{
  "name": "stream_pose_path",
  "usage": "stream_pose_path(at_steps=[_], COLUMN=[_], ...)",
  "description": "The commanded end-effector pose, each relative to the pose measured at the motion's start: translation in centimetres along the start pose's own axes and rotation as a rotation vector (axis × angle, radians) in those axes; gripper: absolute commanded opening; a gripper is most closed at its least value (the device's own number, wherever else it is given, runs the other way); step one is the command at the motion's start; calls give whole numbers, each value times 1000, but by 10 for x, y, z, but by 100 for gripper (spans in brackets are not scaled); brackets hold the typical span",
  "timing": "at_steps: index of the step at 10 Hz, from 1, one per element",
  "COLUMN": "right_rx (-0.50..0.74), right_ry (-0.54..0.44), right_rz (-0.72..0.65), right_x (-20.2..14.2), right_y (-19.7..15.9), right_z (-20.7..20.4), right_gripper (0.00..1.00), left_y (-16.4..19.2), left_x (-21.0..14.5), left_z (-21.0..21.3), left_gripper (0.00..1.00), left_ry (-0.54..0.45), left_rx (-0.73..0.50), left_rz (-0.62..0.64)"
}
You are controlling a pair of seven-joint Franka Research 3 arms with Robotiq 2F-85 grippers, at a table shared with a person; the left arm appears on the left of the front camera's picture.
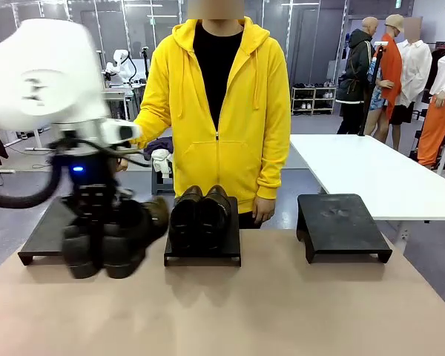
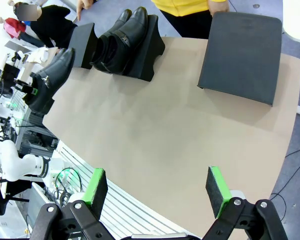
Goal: Place the shoes on the stand as instructed by the person.
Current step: Pick up another pair of Shoes and place it on the Shoes Stand indicated by the person.
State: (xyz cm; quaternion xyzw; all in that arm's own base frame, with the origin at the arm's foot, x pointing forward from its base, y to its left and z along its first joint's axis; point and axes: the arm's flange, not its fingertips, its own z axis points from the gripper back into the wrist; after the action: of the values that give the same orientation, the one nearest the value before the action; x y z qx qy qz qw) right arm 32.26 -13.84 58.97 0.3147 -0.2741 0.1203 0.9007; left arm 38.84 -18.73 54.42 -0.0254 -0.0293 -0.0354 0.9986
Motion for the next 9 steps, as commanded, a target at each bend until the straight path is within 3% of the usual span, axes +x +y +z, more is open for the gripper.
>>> stream_pose_path(at_steps=[1, 4, 9], right_rx=[13, 13, 13], right_ry=[-9, -9, -9], right_rz=[18, 18, 18], right_x=[0, 0, 0], right_y=[-1, -1, -1], right_z=[0, 0, 0], right_gripper=[100, 100, 100], left_y=[44, 107, 158], left_x=[-4, 12, 68], left_z=[-1, -16, -57], left_gripper=[7, 7, 7], left_ry=[-76, -162, -209], left_rx=[-31, 23, 124], left_rz=[28, 42, 92])
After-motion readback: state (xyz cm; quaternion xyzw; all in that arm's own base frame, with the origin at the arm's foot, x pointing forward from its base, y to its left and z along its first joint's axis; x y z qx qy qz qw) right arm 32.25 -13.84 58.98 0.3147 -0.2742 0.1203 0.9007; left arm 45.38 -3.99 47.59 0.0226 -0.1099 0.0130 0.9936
